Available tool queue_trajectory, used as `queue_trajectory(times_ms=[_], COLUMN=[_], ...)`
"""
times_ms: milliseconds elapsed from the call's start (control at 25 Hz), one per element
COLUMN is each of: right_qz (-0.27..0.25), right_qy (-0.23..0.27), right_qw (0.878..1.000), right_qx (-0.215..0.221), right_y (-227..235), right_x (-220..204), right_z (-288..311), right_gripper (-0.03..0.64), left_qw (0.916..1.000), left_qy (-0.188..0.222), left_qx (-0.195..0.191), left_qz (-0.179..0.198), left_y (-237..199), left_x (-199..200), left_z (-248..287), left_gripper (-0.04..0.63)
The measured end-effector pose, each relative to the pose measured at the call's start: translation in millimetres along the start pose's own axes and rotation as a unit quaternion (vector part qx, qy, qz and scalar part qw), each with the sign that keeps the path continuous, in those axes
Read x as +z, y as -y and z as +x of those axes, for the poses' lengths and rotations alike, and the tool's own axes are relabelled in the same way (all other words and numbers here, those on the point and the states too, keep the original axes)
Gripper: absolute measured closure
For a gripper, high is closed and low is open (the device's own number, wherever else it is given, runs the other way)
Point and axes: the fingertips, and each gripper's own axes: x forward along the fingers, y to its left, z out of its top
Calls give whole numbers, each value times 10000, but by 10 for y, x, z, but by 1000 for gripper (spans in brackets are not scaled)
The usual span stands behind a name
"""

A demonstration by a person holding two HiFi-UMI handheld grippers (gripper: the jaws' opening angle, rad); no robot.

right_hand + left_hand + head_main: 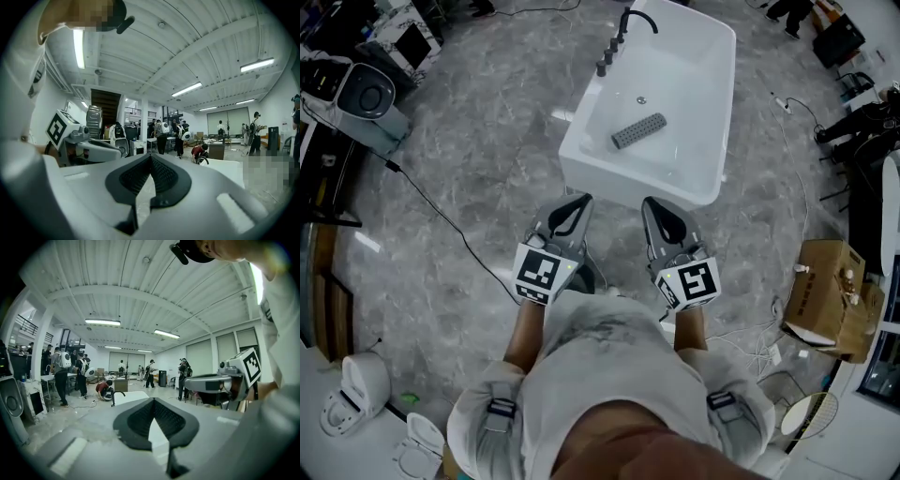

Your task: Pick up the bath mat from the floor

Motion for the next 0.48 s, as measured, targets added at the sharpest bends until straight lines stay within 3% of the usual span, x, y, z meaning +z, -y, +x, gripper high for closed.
queue_trajectory(times_ms=[240, 480], right_qz=[-19, -3], right_qy=[-192, -364], right_qw=[9993, 9973], right_qx=[-326, -633], right_y=[-11, 19], right_x=[41, 10], right_z=[549, 839], right_gripper=[615, 615], left_qw=[9994, 9978], left_qy=[-15, -43], left_qx=[-334, -654], left_qz=[-24, -110], left_y=[-591, -894], left_x=[20, -25], left_z=[167, 326], left_gripper=[591, 591])
